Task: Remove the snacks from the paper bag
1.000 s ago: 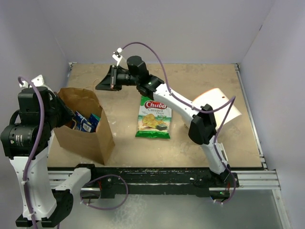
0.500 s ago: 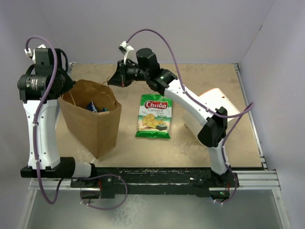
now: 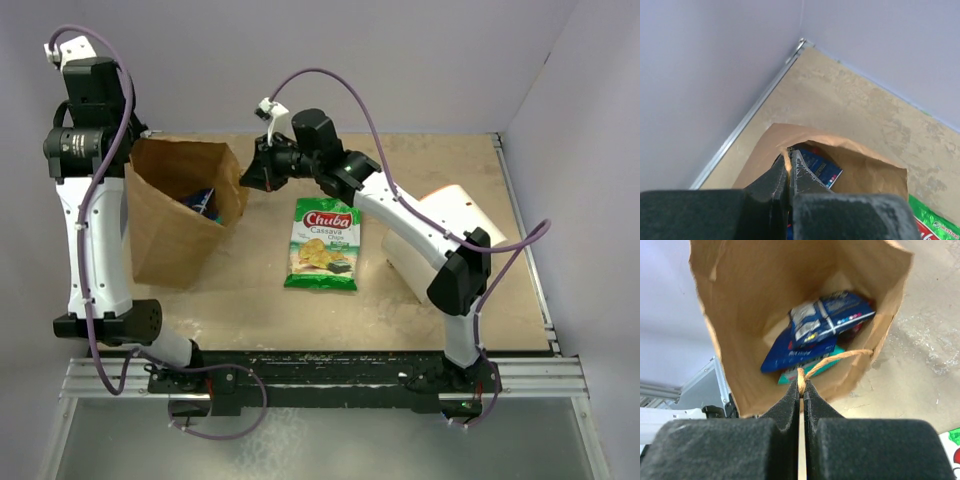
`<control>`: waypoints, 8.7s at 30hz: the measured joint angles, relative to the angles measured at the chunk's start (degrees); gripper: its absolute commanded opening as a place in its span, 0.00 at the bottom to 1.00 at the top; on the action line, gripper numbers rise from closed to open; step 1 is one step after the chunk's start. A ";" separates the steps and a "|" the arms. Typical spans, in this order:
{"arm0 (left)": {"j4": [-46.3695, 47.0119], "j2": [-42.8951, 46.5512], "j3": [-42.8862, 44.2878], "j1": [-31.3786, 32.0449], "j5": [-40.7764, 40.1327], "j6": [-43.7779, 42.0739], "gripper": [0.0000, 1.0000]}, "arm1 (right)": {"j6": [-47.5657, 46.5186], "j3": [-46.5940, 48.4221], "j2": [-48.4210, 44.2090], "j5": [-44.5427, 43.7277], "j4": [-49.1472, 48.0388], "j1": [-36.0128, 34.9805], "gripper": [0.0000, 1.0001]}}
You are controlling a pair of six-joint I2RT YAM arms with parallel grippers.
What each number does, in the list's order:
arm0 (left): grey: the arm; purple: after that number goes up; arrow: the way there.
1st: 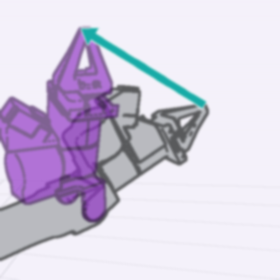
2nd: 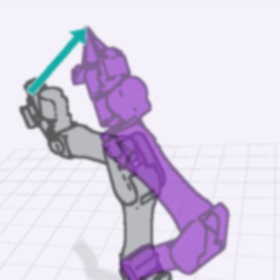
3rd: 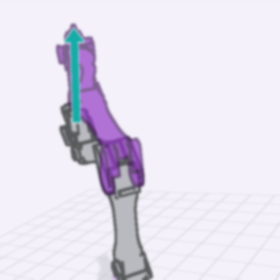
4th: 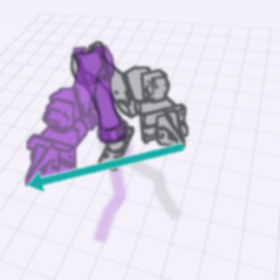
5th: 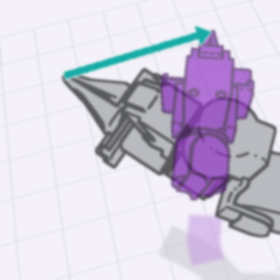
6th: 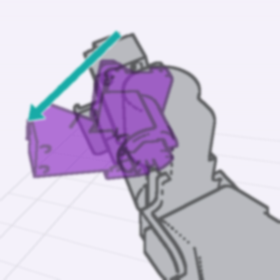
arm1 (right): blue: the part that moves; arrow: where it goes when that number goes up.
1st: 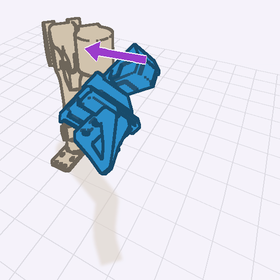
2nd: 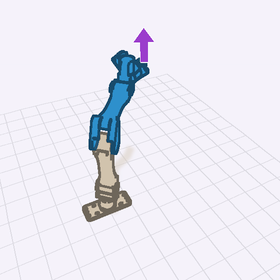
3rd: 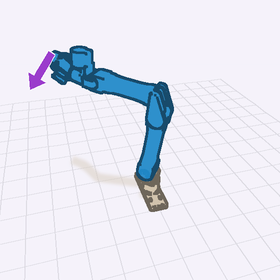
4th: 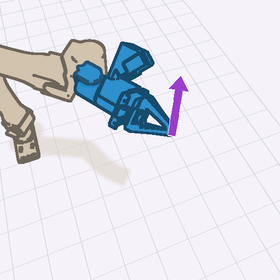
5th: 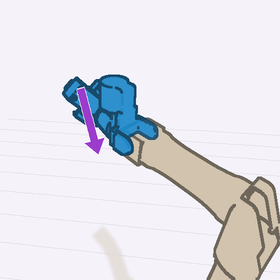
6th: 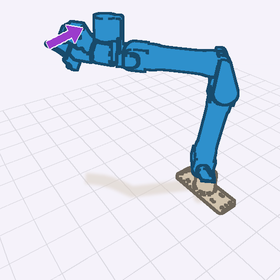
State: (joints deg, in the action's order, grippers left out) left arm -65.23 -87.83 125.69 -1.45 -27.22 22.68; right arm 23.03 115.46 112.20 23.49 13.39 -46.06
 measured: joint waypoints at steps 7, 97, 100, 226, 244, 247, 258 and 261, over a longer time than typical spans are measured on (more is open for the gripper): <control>9.88 0.59 -3.65 -0.44 8.11 -6.25 0.00 | 0.00 -1.73 -0.39 1.86 0.22 -0.07 0.00; -8.00 22.53 -32.44 -0.39 53.42 7.91 0.00 | -78.79 -25.22 18.45 -29.86 -42.62 -16.44 0.40; -8.48 22.12 -32.02 -0.39 53.31 7.74 0.00 | -77.96 -25.11 18.71 -29.75 -42.80 -16.22 0.25; -8.81 22.05 -27.80 -0.39 51.08 7.67 0.00 | -46.66 -32.83 6.32 -18.40 -39.19 -19.08 0.66; -7.21 14.82 -21.05 -0.42 56.19 13.40 0.00 | -46.12 -31.54 7.45 -19.56 -36.61 -19.06 0.00; -6.99 13.88 -19.67 -0.42 56.72 15.67 0.00 | -45.11 -31.50 6.40 -19.47 -35.08 -18.91 0.00; -1.42 12.76 -17.46 -0.42 62.16 25.29 0.00 | -44.46 -32.02 -1.75 -18.45 -33.42 -18.73 0.00; 0.55 11.39 -15.74 -0.42 63.32 26.84 0.00 | -44.46 -32.02 -2.03 -18.47 -33.48 -18.73 0.00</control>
State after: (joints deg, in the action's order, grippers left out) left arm -64.69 -76.44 109.95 -1.87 36.10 49.52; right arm -21.43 83.44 110.17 5.02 -20.10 -64.79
